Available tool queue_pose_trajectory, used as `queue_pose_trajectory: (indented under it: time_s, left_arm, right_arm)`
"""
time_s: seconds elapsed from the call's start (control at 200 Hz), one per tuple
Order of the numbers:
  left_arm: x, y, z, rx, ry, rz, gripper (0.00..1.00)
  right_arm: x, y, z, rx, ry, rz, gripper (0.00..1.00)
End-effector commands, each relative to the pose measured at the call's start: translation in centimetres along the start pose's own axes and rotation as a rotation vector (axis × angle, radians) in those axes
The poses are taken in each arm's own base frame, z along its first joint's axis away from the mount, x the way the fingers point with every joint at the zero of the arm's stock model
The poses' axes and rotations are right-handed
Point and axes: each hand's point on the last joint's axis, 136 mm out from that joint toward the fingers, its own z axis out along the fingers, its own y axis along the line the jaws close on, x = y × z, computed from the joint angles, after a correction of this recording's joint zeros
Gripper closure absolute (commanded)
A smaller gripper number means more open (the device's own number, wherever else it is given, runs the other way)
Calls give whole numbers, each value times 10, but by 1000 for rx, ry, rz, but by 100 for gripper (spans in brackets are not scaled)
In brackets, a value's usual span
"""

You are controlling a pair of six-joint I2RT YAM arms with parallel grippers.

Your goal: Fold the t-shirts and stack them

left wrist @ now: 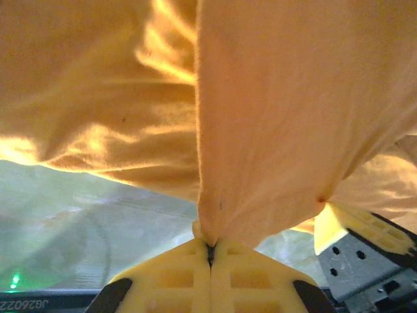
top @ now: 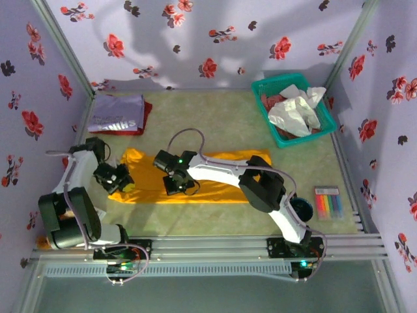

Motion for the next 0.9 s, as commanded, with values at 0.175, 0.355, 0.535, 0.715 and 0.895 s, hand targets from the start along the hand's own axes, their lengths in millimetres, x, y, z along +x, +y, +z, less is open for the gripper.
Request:
queue_pose_trajectory:
  time_s: [0.175, 0.355, 0.535, 0.715, 0.895]
  left_arm:
    - [-1, 4, 10, 26, -61, -132, 94]
    - [20, 4, 17, 81, -59, -176, 93]
    - [28, 6, 13, 64, -63, -187, 85]
    - [40, 6, 12, 76, -56, -194, 73]
    - [48, 7, 1, 78, -107, -208, 55]
  right_arm:
    - [4, 3, -11, 0, 20, -14, 94]
    - [-4, -2, -26, 29, -22, -22, 86]
    - [-9, -4, -39, 15, -37, -25, 74]
    - [-19, -16, -60, 15, -80, -8, 71]
    - [-38, -50, -88, 6, -136, 58, 69]
